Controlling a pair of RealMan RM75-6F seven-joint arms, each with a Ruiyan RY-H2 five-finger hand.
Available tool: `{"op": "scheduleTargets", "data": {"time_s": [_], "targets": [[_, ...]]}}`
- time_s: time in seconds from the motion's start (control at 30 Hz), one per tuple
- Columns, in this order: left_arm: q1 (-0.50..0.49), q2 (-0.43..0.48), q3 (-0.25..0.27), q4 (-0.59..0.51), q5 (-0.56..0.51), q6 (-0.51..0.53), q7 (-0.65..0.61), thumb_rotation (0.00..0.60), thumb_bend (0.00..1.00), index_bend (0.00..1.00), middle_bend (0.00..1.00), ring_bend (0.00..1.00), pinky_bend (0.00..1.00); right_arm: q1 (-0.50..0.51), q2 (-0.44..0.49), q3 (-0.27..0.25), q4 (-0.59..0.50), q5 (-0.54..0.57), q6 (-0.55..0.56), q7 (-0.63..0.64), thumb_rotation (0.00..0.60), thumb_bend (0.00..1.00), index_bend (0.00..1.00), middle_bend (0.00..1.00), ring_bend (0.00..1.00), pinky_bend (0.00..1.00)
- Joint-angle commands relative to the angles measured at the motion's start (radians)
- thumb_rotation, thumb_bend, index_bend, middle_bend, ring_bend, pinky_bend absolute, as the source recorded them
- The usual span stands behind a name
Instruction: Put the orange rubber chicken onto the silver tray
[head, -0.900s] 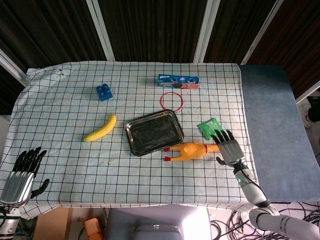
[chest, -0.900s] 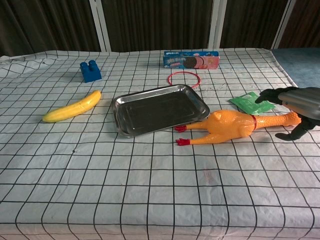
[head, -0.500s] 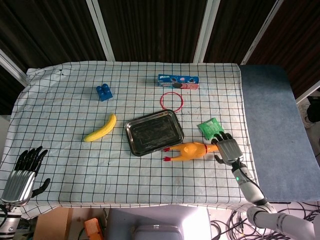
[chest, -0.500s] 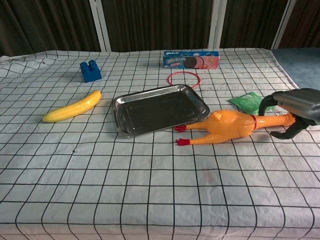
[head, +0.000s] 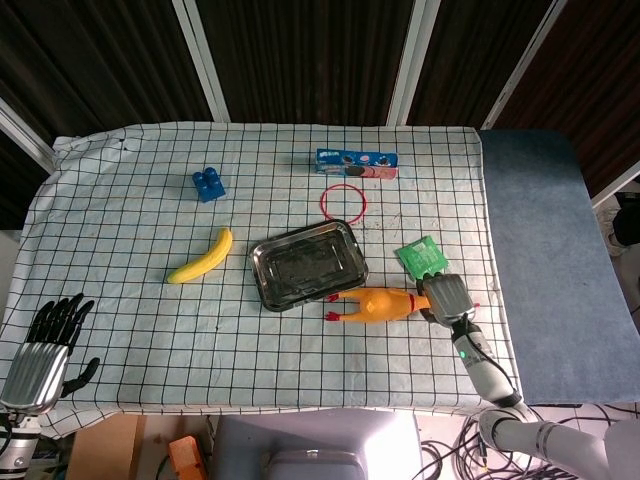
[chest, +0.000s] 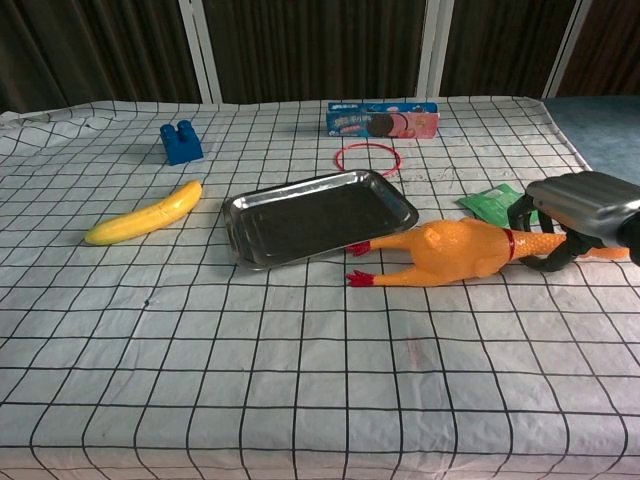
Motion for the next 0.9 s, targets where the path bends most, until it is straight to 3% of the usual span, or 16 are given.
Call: {"op": "scheduleTargets", "data": {"time_s": [0.03, 0.33, 0.57, 0.73, 0.9], "targets": [[0.001, 0.0, 0.002, -0.001, 0.002, 0.002, 0.001, 0.6, 0.3, 0.0, 0.0, 0.0, 0.0, -0.007, -0.008, -0.008, -0.002, -0.04, 0.048, 0.007, 0.6, 0.36, 0.94, 0.62, 0.65, 0.84], [0.001, 0.007, 0.013, -0.001, 0.032, 0.012, -0.017, 0.6, 0.31, 0.0, 0.0, 0.0, 0.0, -0.009, 0.014, -0.054, -0.056, -0.219, 0.174, 0.085, 0.6, 0.37, 0.98, 0.7, 0.74, 0.93], [-0.016, 0.024, 0.049, 0.02, 0.148, 0.048, -0.124, 0.6, 0.31, 0.0, 0.0, 0.0, 0.0, 0.027, 0.068, -0.069, -0.18, -0.334, 0.201, 0.166, 0.6, 0.37, 0.98, 0.7, 0.75, 0.93], [-0.047, 0.033, 0.054, 0.034, 0.199, 0.055, -0.198, 0.6, 0.31, 0.0, 0.0, 0.0, 0.01, 0.061, 0.079, -0.033, -0.297, -0.348, 0.194, 0.105, 0.6, 0.37, 0.98, 0.7, 0.75, 0.93], [-0.085, 0.051, 0.063, 0.006, 0.264, 0.058, -0.251, 0.6, 0.29, 0.0, 0.0, 0.0, 0.01, 0.135, 0.031, 0.054, -0.385, -0.262, 0.111, -0.045, 0.6, 0.37, 0.98, 0.7, 0.75, 0.93]]}}
